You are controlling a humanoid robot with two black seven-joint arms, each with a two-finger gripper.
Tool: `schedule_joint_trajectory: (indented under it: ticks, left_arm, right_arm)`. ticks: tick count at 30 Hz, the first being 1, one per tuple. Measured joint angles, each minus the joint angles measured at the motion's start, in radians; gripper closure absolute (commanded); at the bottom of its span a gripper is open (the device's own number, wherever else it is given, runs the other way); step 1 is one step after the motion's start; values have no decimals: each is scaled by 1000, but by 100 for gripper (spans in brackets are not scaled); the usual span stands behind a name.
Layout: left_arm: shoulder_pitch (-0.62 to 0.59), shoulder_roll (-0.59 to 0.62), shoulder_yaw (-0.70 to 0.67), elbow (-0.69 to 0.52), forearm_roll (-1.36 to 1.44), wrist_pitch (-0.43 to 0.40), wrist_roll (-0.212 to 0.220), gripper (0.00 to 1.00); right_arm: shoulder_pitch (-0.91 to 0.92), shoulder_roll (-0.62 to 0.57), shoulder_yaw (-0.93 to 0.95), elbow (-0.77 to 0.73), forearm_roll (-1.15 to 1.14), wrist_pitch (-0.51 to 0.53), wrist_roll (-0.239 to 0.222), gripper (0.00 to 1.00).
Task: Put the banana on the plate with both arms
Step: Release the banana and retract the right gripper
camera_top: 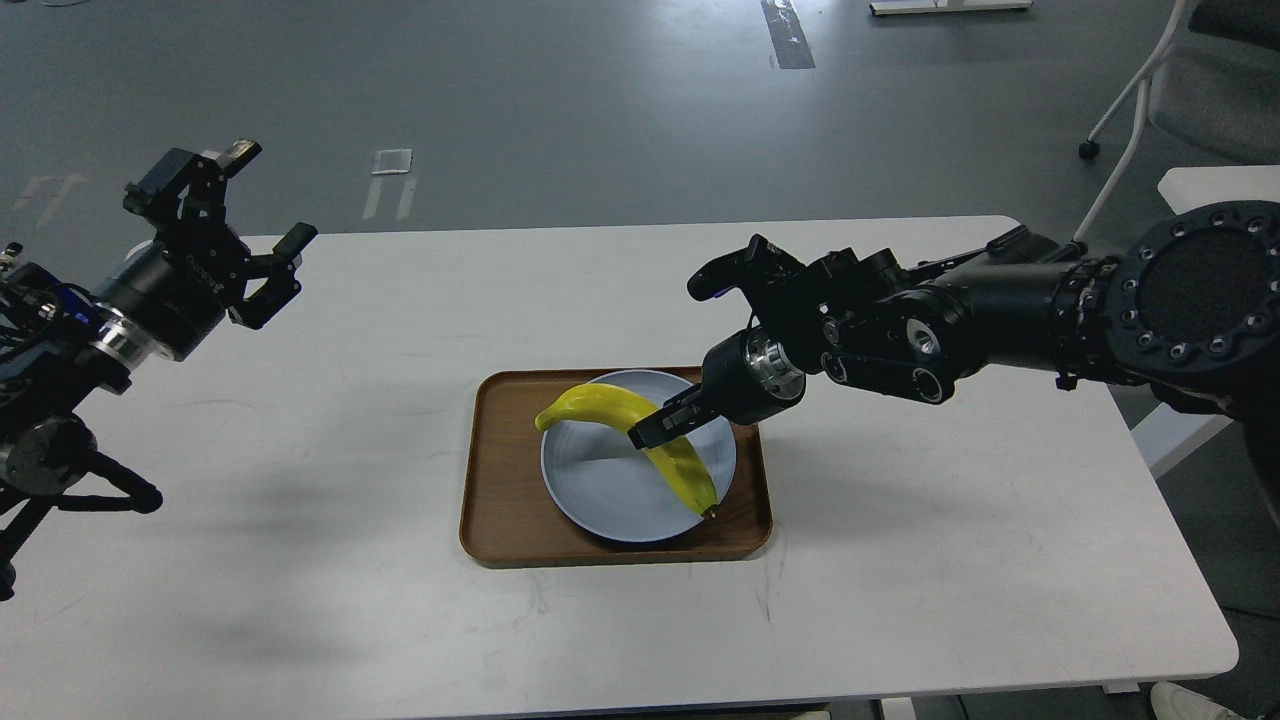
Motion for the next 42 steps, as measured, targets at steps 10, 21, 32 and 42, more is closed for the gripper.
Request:
schedule_joint_trajectory:
  ticks: [10,21,32,42]
  left_arm:
    - [2,1,-6,0,0,0,0,2]
    - [1,4,-12,0,0,0,0,2]
    - [6,-26,-12,1,0,0,0,2]
    - [13,-133,-11,31,4,0,0,2]
  right_arm:
    - [-19,0,-1,-23,27,-10,0,0]
    - [-10,-254,212,-3,147,-12,0,0]
    - [-479,-584,780,104,379,-9,0,0]
    - [-832,-599,1164,102,543,3,0,0]
